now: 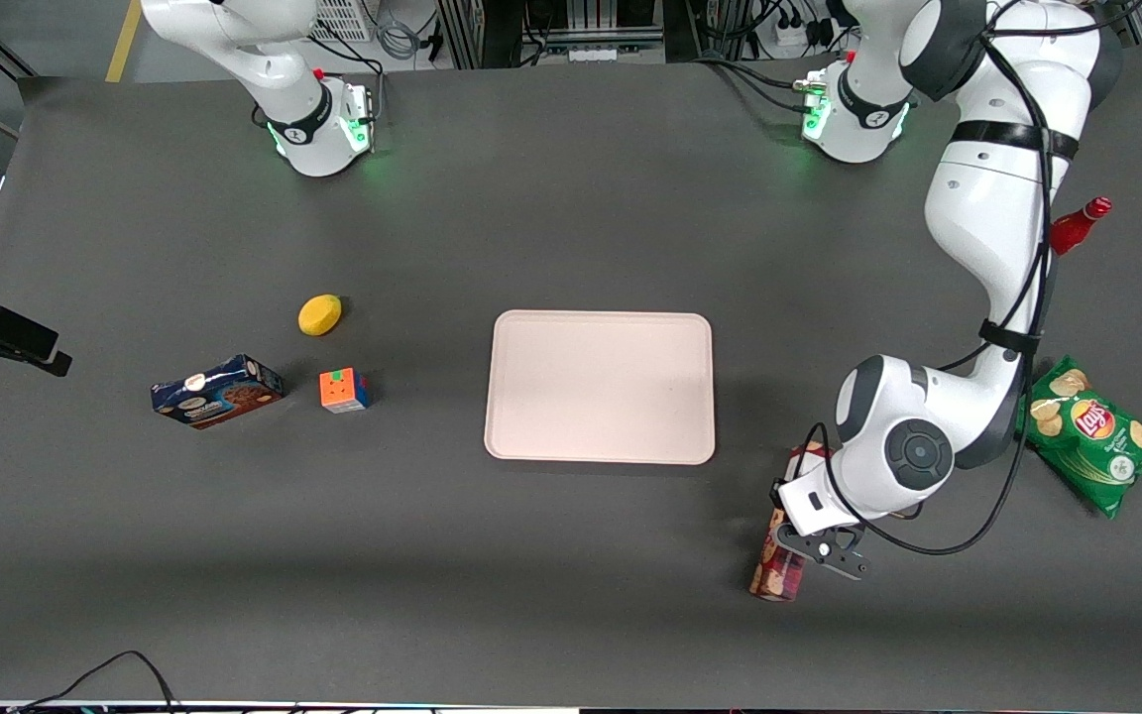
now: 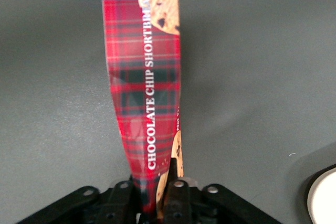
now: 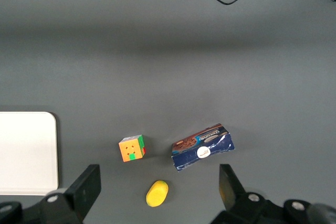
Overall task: Place red cookie box on tray
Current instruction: 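Close the left gripper on the shortbread box's end and lift it, then carry the hanging box over the white tray's edge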
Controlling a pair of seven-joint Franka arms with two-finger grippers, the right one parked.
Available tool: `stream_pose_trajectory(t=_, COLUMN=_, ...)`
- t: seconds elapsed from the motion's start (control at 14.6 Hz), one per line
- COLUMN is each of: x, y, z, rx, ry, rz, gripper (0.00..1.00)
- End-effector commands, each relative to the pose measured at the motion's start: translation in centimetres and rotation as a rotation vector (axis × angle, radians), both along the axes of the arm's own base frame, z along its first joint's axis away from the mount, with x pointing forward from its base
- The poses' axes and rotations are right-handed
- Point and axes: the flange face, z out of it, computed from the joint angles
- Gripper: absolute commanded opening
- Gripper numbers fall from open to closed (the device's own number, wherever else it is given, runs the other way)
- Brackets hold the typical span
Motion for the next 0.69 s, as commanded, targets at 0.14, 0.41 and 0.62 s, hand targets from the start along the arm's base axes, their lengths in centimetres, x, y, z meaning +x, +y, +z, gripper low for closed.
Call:
stream_pose_trajectory(t=0.14, x=0.2, y=0.2, z=6.7, rx=0.007, ry=0.004, rz=0.014, gripper=0.00)
stream_pose_trajectory(t=0.41, x=-1.5, y=0.6, z=13.4, rx=-0.031, ry=0.090, rz=0.064, gripper=0.00)
stream_pose_trajectory(t=0.62, x=-2.8, y=0.3, z=16.7, rx=-0.016, ry=0.128, rz=0.179, gripper=0.00)
